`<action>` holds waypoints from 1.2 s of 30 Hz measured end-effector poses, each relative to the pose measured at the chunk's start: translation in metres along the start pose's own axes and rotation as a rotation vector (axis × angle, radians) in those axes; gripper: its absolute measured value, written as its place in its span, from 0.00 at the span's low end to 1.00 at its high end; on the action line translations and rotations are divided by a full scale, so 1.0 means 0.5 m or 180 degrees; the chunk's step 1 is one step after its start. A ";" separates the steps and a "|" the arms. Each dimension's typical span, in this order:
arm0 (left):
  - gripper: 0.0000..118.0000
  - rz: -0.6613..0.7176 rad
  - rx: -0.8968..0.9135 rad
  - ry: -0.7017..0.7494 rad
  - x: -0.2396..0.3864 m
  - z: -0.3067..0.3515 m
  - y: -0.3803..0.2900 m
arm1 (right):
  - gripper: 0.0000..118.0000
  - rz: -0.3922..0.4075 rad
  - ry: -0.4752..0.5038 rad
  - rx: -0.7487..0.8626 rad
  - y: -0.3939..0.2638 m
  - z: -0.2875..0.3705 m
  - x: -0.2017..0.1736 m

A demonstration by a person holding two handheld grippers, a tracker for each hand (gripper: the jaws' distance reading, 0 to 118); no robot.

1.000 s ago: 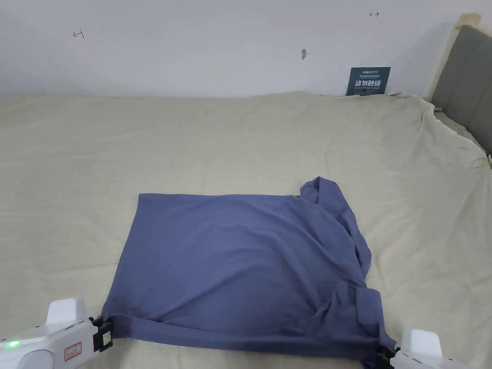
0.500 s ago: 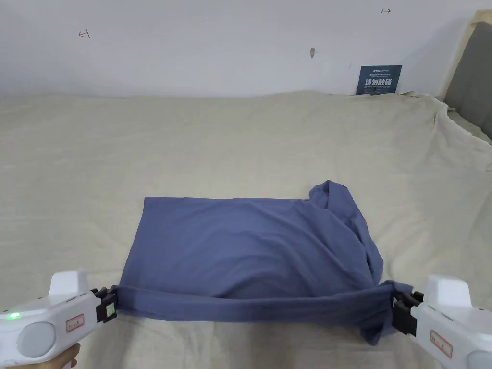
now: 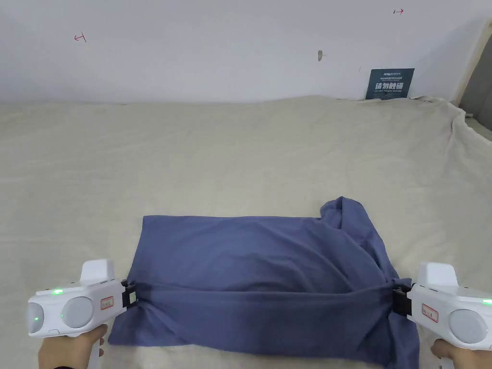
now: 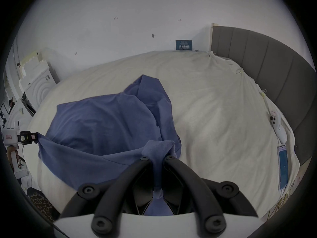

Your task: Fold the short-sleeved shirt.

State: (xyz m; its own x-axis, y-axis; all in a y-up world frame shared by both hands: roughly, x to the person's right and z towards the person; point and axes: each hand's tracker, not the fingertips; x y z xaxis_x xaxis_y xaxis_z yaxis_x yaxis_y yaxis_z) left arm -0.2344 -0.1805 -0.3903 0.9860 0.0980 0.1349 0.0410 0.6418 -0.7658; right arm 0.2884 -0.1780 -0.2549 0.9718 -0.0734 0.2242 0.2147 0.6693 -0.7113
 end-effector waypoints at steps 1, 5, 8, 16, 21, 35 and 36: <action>0.03 -0.0012 -0.0032 0.0060 0.000 -0.016 0.000 | 0.04 0.0017 -0.0023 -0.0043 0.003 -0.018 -0.001; 0.03 -0.0012 -0.0179 0.0160 -0.015 -0.065 -0.003 | 0.04 0.0061 -0.0089 -0.0211 0.007 -0.078 -0.004; 0.03 -0.0015 -0.0233 0.0143 -0.012 -0.078 -0.013 | 0.04 0.0074 -0.0110 -0.0284 -0.004 -0.105 -0.010; 0.05 0.0181 -0.0382 0.0148 -0.018 -0.070 0.010 | 0.11 0.0037 -0.0163 -0.0283 -0.009 -0.088 -0.014; 0.78 0.0344 -0.0277 -0.0024 -0.003 0.008 0.030 | 0.75 0.0042 -0.0063 0.0099 0.022 0.009 -0.021; 0.91 -0.0043 0.0688 -0.0095 0.067 0.286 -0.025 | 0.74 0.0160 0.0054 0.1295 0.007 0.370 -0.093; 0.87 -0.0042 0.0788 -0.0109 0.074 0.296 -0.037 | 0.71 0.0166 0.0036 0.1358 -0.004 0.386 -0.099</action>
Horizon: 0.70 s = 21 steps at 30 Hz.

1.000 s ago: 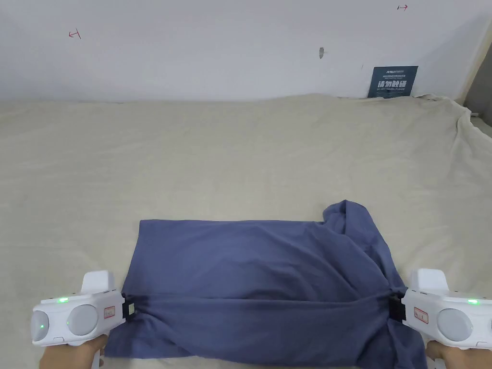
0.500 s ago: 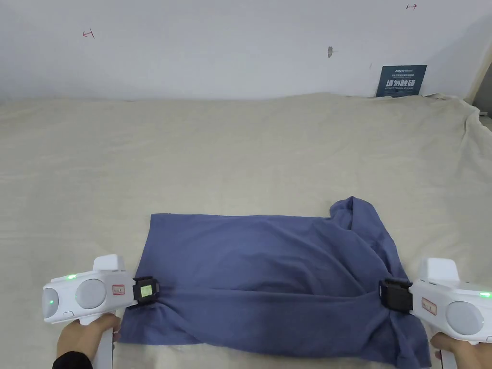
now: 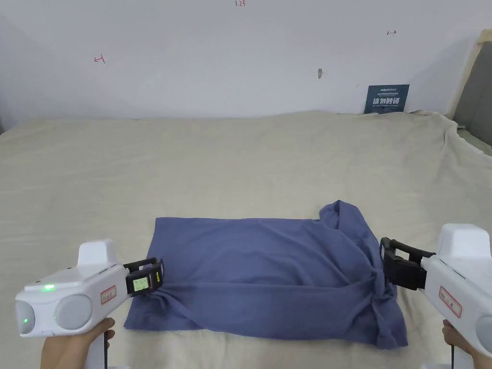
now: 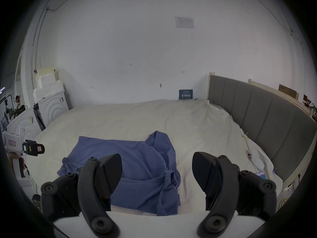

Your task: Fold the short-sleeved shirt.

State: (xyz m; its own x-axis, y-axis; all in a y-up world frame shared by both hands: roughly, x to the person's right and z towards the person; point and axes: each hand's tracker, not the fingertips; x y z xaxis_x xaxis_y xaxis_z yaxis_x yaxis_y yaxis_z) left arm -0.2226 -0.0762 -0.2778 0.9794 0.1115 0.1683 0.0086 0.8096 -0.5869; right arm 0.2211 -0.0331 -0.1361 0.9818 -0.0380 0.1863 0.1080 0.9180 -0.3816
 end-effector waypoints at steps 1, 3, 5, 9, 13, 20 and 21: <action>0.81 0.0015 0.0108 0.0010 0.005 0.012 -0.008 | 0.68 0.0031 -0.0026 0.0056 -0.003 0.013 -0.006; 0.75 -0.0008 0.0328 0.0026 0.017 0.041 -0.028 | 0.66 0.0102 -0.0099 0.0123 -0.013 0.034 -0.013; 0.59 -0.0078 0.0496 0.0034 0.027 0.057 -0.047 | 0.56 0.0139 -0.0115 0.0178 -0.023 0.053 -0.021; 0.08 -0.0296 0.0741 -0.0024 0.049 0.086 -0.082 | 0.09 0.0236 -0.0163 0.0256 -0.040 0.063 -0.023; 0.00 -0.0276 0.0768 -0.0064 0.055 0.099 -0.088 | 0.00 0.0204 -0.0098 0.0304 -0.047 0.064 -0.019; 0.00 -0.0139 0.0547 -0.0075 0.038 0.074 -0.073 | 0.00 0.0160 -0.0060 0.0291 -0.040 0.051 -0.014; 0.00 -0.0121 0.0500 -0.0081 0.032 0.067 -0.069 | 0.00 0.0171 -0.0066 0.0285 -0.040 0.048 -0.014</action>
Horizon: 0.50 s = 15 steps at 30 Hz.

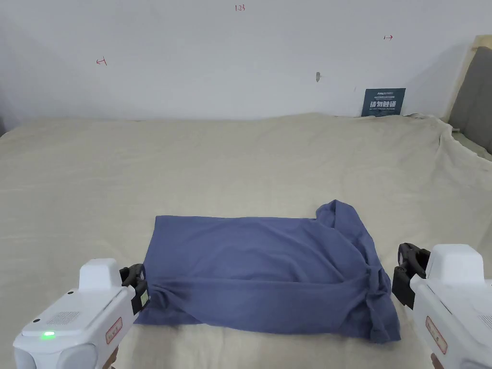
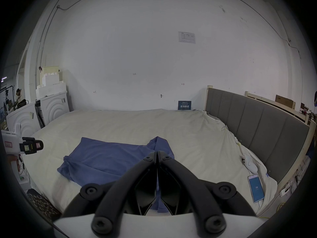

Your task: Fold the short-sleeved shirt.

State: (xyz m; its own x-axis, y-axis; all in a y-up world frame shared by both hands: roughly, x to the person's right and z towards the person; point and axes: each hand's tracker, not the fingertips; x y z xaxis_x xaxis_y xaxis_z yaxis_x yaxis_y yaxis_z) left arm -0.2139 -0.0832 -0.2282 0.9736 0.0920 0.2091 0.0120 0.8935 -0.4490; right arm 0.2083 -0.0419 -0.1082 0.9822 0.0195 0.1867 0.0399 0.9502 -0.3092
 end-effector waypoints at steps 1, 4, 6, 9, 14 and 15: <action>0.00 0.0045 -0.0170 -0.0018 -0.007 -0.013 0.004 | 0.00 0.0007 -0.0003 -0.0007 0.000 -0.003 0.000; 0.00 0.0139 -0.0536 -0.0002 -0.032 -0.061 0.003 | 0.00 -0.0013 0.0005 -0.0049 -0.004 -0.016 0.005; 0.05 0.0121 -0.0665 0.0088 -0.049 -0.096 -0.002 | 0.00 -0.0018 -0.0001 -0.0089 -0.010 -0.024 0.006; 0.33 0.0199 -0.1136 0.0174 -0.080 -0.165 -0.019 | 0.00 -0.0007 -0.0013 -0.0174 -0.015 -0.032 0.000; 0.70 0.0540 -0.1676 0.0306 -0.124 -0.260 -0.053 | 0.00 -0.0003 -0.0028 -0.0307 -0.033 -0.064 0.006; 0.72 0.0589 -0.1776 0.0317 -0.133 -0.273 -0.065 | 0.00 -0.0001 -0.0036 -0.0336 -0.036 -0.071 0.007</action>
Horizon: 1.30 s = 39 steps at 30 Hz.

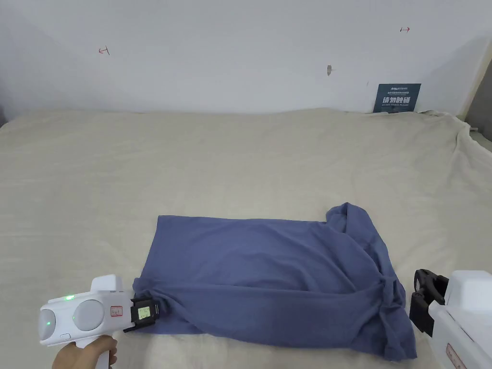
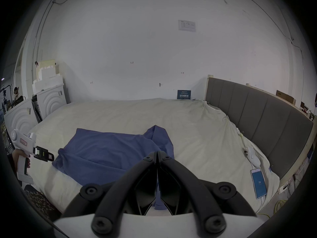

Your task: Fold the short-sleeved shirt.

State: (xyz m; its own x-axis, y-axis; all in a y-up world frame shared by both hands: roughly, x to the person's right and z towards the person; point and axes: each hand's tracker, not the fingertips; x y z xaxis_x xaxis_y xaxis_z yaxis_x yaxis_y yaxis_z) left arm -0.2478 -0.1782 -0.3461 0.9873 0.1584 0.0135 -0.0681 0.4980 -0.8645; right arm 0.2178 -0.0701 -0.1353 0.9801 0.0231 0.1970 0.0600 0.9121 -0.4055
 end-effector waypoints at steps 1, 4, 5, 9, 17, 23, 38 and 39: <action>0.72 0.0011 -0.0013 0.0002 -0.004 -0.013 0.001 | 0.00 -0.0006 -0.0002 -0.0024 -0.001 -0.006 0.001; 0.72 -0.0001 -0.0033 0.0083 -0.007 -0.043 -0.002 | 0.00 -0.0035 -0.0011 -0.0088 -0.008 -0.024 0.006; 0.72 -0.0023 -0.0068 0.0110 -0.006 -0.052 -0.002 | 0.00 -0.0030 -0.0020 -0.0110 -0.010 -0.030 0.005; 0.60 -0.0307 -0.0161 0.0280 0.009 -0.077 -0.019 | 0.00 -0.0050 -0.0029 -0.0204 -0.022 -0.050 0.007; 0.07 -0.0566 -0.0055 0.0034 0.024 -0.050 -0.019 | 0.11 -0.0261 -0.0152 -0.0869 -0.100 -0.119 0.040; 0.06 -0.0552 0.0153 -0.0112 0.020 0.006 -0.014 | 0.66 -0.0362 -0.0103 -0.1426 -0.181 -0.179 0.063; 0.06 -0.0459 0.0171 -0.0157 0.006 0.005 -0.022 | 0.07 -0.0658 0.0046 -0.1520 -0.232 -0.221 0.069; 0.06 -0.0444 0.0176 -0.0159 0.002 0.004 -0.024 | 0.07 -0.0644 0.0048 -0.1481 -0.230 -0.214 0.071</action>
State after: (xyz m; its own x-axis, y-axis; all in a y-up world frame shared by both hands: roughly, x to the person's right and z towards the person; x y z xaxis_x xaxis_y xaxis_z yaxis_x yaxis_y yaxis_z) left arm -0.2461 -0.1822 -0.3345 0.9794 0.1259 0.1578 0.0602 0.5640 -0.8235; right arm 0.2658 -0.2180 -0.1774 0.9426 -0.1441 0.3013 0.3235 0.6187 -0.7160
